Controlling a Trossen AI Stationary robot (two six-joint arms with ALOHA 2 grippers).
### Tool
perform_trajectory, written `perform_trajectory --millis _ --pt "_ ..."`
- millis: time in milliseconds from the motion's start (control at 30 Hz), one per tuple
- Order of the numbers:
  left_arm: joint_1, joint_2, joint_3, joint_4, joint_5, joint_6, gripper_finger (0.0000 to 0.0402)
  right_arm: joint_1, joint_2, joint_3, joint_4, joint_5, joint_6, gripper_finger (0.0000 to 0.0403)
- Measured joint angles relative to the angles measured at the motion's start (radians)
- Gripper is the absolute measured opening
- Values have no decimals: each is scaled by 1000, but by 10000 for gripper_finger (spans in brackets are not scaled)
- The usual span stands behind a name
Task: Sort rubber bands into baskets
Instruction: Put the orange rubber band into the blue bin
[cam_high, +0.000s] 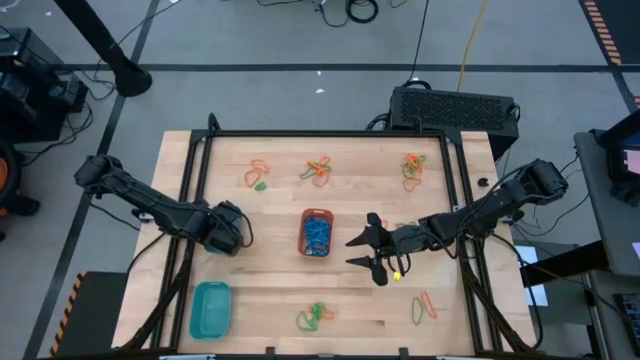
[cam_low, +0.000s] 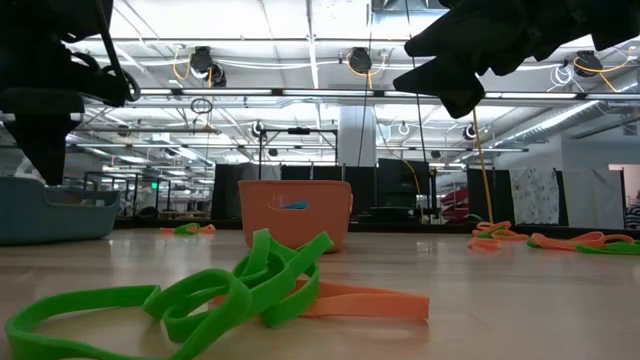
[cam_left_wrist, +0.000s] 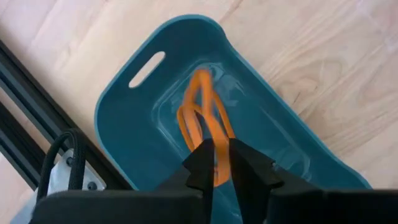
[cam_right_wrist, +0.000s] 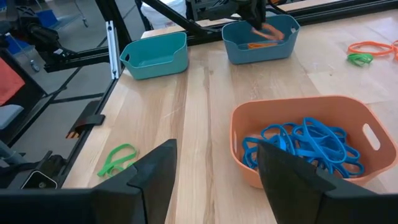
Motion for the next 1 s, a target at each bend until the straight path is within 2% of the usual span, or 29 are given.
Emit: perform_trajectory --millis 167,367,567,667,833,1000 --pt "0 0 0 0 5 0 81 0 0 0 0 0 0 212" --pt "0 0 0 2 13 1 86 -5 0 0 0 20 36 212" --pt "-3 0 0 46 -152 6 86 -65 -68 0 -75 60 82 212" --pt "-6 0 0 148 -247 85 86 -118 -131 0 -155 74 98 212" --pt "-6 0 0 420 -383 308 86 -222 -243 0 -413 184 186 212" --pt "-5 0 0 719 -433 552 86 -349 -272 0 -738 266 373 212"
